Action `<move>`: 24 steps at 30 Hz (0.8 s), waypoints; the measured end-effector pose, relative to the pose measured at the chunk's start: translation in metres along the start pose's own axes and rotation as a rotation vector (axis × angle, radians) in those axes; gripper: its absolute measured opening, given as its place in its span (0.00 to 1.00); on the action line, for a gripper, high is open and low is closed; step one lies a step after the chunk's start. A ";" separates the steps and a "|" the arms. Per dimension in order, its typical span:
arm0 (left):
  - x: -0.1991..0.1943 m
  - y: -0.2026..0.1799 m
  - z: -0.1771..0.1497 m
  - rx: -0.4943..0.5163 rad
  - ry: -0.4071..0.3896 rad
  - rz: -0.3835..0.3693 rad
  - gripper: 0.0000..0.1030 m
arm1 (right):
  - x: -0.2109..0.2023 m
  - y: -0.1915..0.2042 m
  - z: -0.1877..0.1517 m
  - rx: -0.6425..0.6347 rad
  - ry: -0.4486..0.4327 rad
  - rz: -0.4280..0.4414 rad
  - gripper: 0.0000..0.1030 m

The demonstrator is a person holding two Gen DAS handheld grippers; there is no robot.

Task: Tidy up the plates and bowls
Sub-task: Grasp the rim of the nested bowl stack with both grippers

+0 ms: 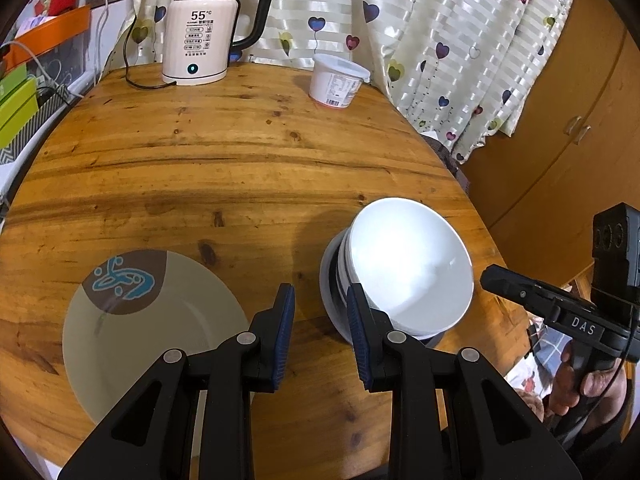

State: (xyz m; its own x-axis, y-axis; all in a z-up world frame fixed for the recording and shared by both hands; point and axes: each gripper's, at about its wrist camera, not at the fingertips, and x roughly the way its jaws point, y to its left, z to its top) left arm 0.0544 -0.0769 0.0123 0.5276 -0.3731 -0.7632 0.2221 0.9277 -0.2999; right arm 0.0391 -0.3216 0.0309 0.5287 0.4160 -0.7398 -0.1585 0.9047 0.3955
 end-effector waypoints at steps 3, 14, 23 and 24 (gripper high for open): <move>0.001 0.003 -0.001 -0.005 0.006 -0.003 0.27 | 0.000 -0.003 -0.001 0.008 0.003 0.003 0.31; 0.008 0.008 -0.005 -0.030 0.032 -0.035 0.27 | 0.006 -0.012 -0.003 0.042 0.020 0.010 0.30; 0.022 0.018 -0.006 -0.063 0.079 -0.073 0.27 | 0.020 -0.023 -0.008 0.088 0.062 0.049 0.23; 0.023 0.018 -0.006 -0.064 0.084 -0.078 0.27 | 0.021 -0.023 -0.008 0.091 0.067 0.055 0.23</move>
State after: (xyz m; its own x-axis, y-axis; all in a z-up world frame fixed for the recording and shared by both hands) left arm 0.0659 -0.0689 -0.0140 0.4397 -0.4440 -0.7807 0.2050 0.8959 -0.3941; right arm 0.0471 -0.3331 0.0014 0.4643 0.4723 -0.7492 -0.1073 0.8697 0.4818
